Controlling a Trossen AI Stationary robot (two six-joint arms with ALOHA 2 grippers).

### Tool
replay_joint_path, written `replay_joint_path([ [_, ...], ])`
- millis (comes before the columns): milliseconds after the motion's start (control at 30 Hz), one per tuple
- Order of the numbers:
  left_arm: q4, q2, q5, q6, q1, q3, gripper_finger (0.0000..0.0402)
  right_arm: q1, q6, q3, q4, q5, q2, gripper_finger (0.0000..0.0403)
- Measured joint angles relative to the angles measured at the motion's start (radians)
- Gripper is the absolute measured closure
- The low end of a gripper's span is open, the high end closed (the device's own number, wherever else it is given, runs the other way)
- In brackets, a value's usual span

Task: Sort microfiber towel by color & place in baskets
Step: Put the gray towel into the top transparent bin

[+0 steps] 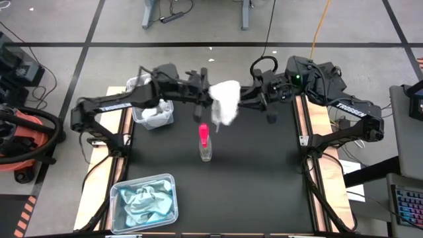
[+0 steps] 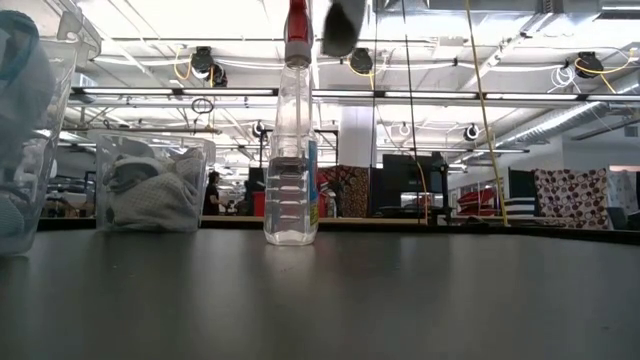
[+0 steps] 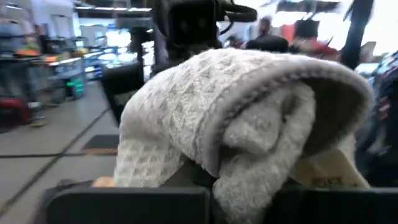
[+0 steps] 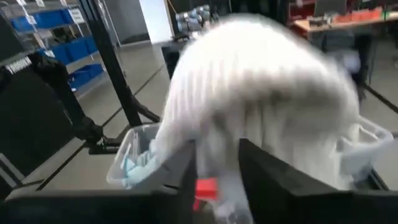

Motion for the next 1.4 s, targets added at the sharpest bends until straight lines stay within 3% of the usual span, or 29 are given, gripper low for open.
replay_joint_path([
  [200,-0.345,-0.081,-0.125,0.16,0.009,0.074,0.0383,0.0,-0.047,-0.001,-0.109,0.098,-0.033,0.0207],
  [367,-0.627,-0.156,-0.276,0.239,0.026,0.141,0.0383,-0.001,-0.065,-0.001,-0.182,0.131,-0.057,0.0156],
  [567,-0.925,-0.24,-0.489,0.242,0.074,0.16,0.0383,-0.001,-0.068,-0.001,-0.259,0.131,-0.082,0.0143],
  [733,-1.139,-0.296,-0.587,0.189,0.136,0.156,0.0383,0.0,-0.061,-0.001,-0.298,0.13,-0.101,0.015],
  [1033,-1.226,-0.355,-0.646,0.131,0.259,0.07,0.0383,0.008,-0.041,-0.001,-0.308,0.123,-0.104,0.0161],
  [1400,-1.118,-0.398,-0.63,0.103,0.426,-0.243,0.0383,0.075,-0.033,-0.001,-0.347,0.125,-0.104,0.0161],
])
